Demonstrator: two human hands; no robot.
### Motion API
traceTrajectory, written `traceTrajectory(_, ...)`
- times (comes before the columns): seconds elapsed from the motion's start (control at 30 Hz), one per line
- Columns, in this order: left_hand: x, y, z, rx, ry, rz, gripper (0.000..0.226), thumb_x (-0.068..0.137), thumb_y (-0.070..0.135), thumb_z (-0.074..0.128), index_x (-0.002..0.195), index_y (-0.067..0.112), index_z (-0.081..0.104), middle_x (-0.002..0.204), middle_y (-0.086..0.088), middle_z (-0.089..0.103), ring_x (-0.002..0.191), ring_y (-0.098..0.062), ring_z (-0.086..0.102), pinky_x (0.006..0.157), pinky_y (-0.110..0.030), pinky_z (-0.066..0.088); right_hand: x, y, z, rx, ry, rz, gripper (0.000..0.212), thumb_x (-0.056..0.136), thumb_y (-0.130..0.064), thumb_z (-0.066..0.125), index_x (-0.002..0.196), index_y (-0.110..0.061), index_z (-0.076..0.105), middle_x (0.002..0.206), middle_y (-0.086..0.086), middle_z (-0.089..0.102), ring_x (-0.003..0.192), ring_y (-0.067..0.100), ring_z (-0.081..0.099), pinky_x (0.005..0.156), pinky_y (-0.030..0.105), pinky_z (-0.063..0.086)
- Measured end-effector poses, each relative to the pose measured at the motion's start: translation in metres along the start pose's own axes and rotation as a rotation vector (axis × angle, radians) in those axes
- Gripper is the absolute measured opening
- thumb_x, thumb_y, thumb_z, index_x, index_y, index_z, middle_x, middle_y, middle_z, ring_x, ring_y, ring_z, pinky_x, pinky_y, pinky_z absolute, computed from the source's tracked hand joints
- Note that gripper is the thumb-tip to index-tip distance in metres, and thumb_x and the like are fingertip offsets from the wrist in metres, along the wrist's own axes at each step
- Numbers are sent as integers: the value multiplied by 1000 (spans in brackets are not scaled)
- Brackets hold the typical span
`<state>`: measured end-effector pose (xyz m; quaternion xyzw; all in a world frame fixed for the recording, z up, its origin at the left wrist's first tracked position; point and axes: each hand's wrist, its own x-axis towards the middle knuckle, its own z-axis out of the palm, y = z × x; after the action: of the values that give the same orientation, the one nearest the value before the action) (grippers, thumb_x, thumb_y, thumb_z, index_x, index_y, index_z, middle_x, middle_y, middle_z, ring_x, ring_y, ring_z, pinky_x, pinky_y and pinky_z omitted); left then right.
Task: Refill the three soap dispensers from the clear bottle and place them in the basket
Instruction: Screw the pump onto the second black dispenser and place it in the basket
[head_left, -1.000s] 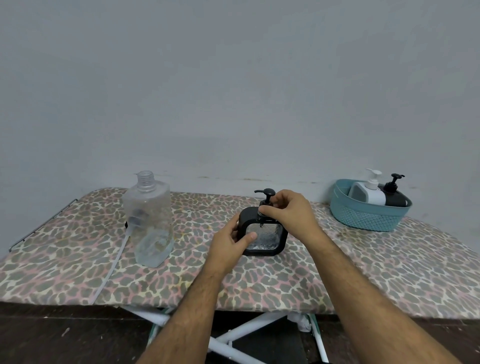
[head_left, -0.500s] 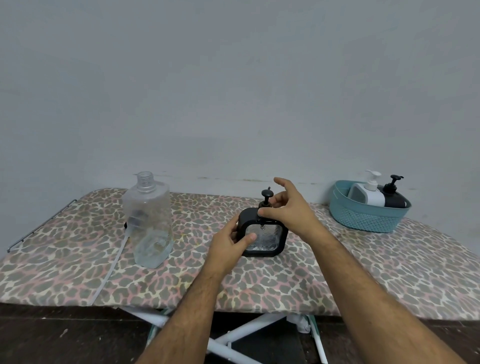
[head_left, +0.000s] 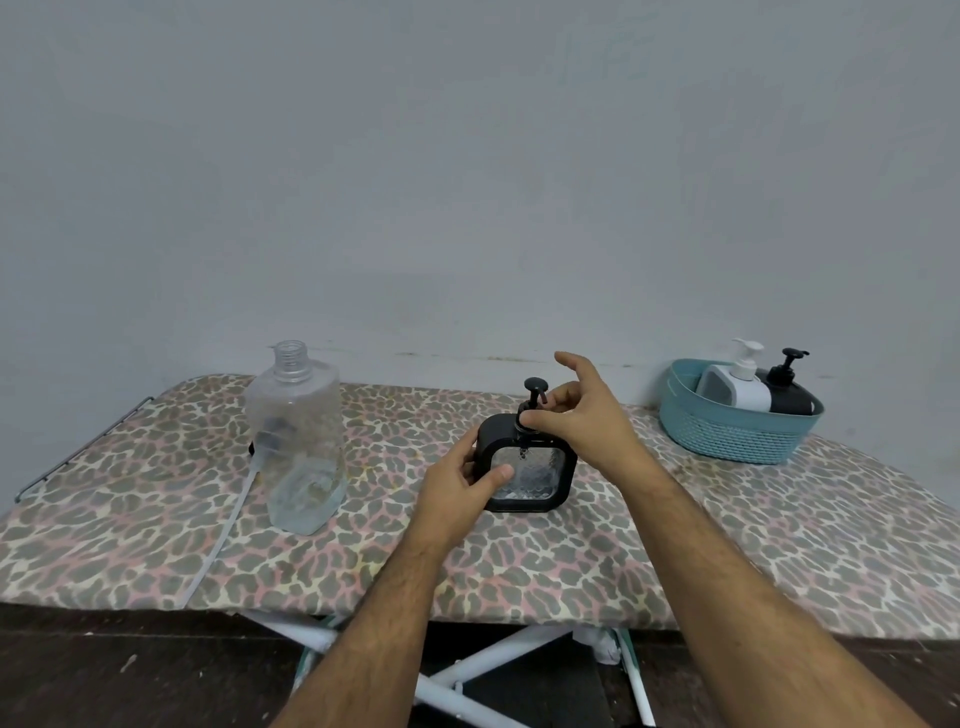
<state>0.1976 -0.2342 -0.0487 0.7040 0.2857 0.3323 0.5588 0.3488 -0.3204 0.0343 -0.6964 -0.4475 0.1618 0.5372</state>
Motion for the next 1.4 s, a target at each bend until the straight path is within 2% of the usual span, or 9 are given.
traceTrajectory(0.1,0,-1,0,4,3,-2,66,87,21,74,135,46,37,105,28,54,98,11,56,87,-21,50,1,3,0,53,-69,28,83,80,-13,79,148,-31,35,111,-1,67,111,16,64,101,40,50)
traceTrajectory(0.17,1,-2,0,5,7,3,63,86,22,74,132,48,39,106,27,57,99,9,58,87,-23,52,1,5,1,94,-67,15,79,81,-7,76,147,-27,38,107,3,71,103,18,69,100,45,53)
traceTrajectory(0.53,3,-4,0,9,9,13,65,86,24,75,142,36,44,109,22,60,104,3,61,93,-32,54,0,5,2,-12,-44,-4,86,75,-18,86,145,-31,38,105,-2,62,100,12,63,89,29,49)
traceTrajectory(0.63,3,-5,0,0,7,14,66,86,23,75,142,37,44,109,23,60,103,4,61,93,-30,54,1,7,3,63,-127,20,82,82,-13,78,149,-32,34,116,-3,67,113,14,64,102,39,49)
traceTrajectory(0.8,3,-4,0,-17,7,-6,70,85,24,76,142,39,39,109,23,56,103,4,58,94,-32,53,1,3,3,-3,-11,1,77,77,-12,84,142,-24,46,98,-2,69,86,9,67,78,23,51)
traceTrajectory(1.0,4,-6,-1,-6,5,-14,71,85,25,76,145,32,40,110,22,56,104,3,58,93,-29,52,3,6,1,94,-174,25,71,88,-1,71,145,-31,41,109,-3,75,101,13,71,87,29,57)
traceTrajectory(1.13,5,-9,-1,-13,8,-16,69,83,24,77,143,30,44,111,20,57,105,0,59,96,-35,53,1,2,1,-26,-112,-15,62,83,-8,79,136,-26,51,102,-8,74,86,-1,71,74,15,53)
traceTrajectory(1.27,6,-8,-1,-13,16,-14,61,82,23,79,131,39,47,106,25,55,100,6,57,87,-25,52,-2,2,10,-131,32,10,59,73,-24,87,122,-32,55,100,-8,75,88,6,71,83,32,58)
traceTrajectory(1.4,8,-11,-1,-14,16,-15,65,79,26,81,136,33,49,113,16,59,105,-2,61,92,-32,55,-12,-1,27,-266,242,-1,63,69,-39,88,119,-32,51,89,-15,66,85,6,66,76,27,50)
